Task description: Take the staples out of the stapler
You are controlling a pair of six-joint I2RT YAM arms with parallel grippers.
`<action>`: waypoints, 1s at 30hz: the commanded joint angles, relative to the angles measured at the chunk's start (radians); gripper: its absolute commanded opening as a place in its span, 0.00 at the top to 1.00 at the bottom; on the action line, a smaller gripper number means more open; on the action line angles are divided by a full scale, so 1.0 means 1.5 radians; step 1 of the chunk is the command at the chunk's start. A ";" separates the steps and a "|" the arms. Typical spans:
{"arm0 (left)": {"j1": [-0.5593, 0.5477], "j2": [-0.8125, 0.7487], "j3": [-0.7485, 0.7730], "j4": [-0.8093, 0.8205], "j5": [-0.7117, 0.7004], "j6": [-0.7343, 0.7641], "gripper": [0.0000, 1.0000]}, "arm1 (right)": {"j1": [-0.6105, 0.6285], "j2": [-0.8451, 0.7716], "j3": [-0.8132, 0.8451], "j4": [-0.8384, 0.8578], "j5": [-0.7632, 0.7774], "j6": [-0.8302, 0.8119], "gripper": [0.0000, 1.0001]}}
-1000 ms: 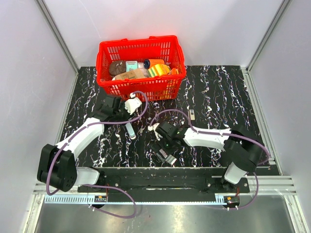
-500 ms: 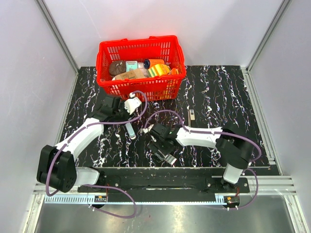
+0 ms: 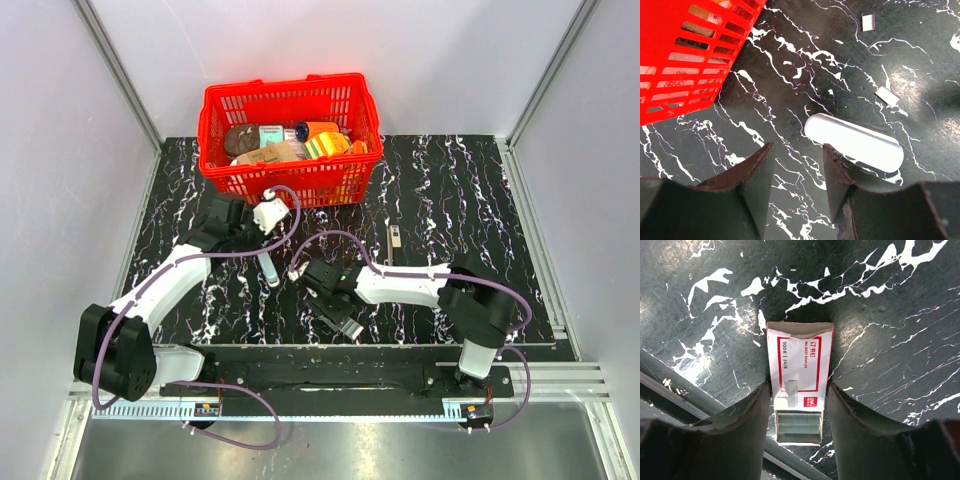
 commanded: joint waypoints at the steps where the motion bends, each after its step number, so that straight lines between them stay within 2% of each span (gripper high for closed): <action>1: 0.006 -0.022 0.009 0.006 -0.013 0.011 0.52 | 0.008 0.013 0.022 -0.024 0.032 -0.022 0.47; 8: 0.008 -0.024 0.009 0.007 -0.016 0.011 0.52 | 0.014 0.030 0.058 -0.022 0.030 -0.078 0.52; 16: 0.023 -0.024 0.009 0.013 -0.029 0.006 0.52 | 0.014 0.077 0.105 -0.010 0.007 -0.211 0.57; 25: 0.063 -0.017 0.007 0.013 -0.023 0.007 0.52 | 0.013 0.112 0.116 0.020 -0.066 -0.355 0.48; 30: 0.072 -0.013 0.008 0.011 -0.019 0.006 0.52 | 0.013 0.126 0.115 0.035 -0.055 -0.431 0.43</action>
